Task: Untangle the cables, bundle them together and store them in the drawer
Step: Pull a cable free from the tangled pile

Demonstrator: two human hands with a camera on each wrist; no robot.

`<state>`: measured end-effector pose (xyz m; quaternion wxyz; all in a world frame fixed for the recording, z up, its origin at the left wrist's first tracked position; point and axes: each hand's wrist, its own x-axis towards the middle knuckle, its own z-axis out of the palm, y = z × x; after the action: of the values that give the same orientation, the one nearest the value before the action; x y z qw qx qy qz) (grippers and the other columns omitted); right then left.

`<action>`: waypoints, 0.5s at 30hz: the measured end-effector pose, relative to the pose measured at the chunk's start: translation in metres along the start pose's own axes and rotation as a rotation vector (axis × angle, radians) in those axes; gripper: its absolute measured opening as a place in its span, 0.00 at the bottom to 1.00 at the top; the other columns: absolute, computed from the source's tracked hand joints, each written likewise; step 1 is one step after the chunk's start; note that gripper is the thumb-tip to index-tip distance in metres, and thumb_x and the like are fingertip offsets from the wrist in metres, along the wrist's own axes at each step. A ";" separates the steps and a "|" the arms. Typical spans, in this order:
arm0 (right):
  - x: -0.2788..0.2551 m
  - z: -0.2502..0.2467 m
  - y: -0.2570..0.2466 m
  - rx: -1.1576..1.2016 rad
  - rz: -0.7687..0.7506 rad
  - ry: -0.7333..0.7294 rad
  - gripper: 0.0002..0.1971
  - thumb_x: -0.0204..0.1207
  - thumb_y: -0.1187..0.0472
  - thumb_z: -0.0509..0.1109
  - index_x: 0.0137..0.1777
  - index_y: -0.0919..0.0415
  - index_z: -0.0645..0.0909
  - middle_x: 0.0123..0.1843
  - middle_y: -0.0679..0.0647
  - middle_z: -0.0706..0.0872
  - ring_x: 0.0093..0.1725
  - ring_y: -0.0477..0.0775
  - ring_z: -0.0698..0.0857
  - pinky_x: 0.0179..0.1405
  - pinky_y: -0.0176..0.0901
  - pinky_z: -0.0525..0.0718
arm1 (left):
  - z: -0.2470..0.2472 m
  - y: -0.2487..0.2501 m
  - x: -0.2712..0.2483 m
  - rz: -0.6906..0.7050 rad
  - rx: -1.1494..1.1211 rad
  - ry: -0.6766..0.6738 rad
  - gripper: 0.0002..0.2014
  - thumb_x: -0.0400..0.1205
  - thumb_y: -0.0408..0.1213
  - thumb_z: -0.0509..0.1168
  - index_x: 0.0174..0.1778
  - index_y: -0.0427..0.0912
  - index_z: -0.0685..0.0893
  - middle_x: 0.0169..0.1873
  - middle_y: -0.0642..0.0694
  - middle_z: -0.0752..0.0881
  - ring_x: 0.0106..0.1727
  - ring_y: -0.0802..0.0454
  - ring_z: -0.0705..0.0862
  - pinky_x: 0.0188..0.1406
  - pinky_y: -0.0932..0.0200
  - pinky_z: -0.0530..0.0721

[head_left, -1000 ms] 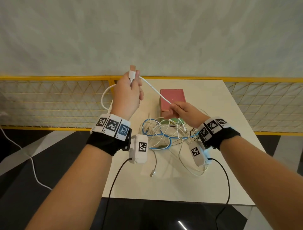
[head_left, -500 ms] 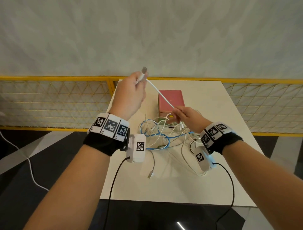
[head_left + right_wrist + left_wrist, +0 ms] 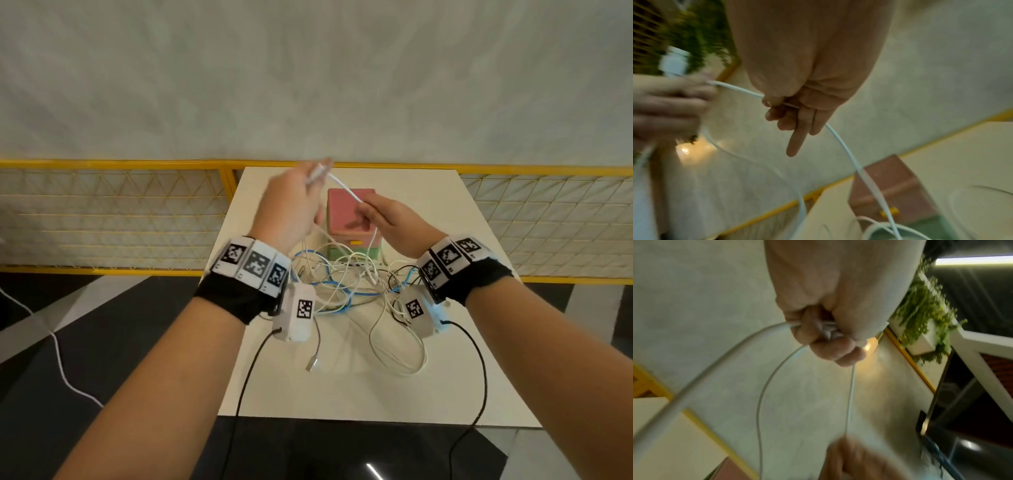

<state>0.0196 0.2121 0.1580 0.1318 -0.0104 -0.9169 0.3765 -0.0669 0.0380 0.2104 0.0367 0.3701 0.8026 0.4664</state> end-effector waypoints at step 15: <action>-0.038 -0.018 -0.041 0.021 0.112 -0.090 0.12 0.87 0.59 0.53 0.49 0.62 0.75 0.37 0.53 0.87 0.32 0.50 0.90 0.36 0.46 0.82 | -0.013 0.002 -0.021 0.141 0.054 -0.086 0.05 0.83 0.44 0.67 0.46 0.60 0.77 0.17 0.56 0.73 0.20 0.58 0.70 0.30 0.54 0.77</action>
<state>0.0645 0.1911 0.1897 0.0694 -0.0432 -0.9160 0.3928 -0.0563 0.0160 0.2137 0.0284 0.4461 0.7846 0.4296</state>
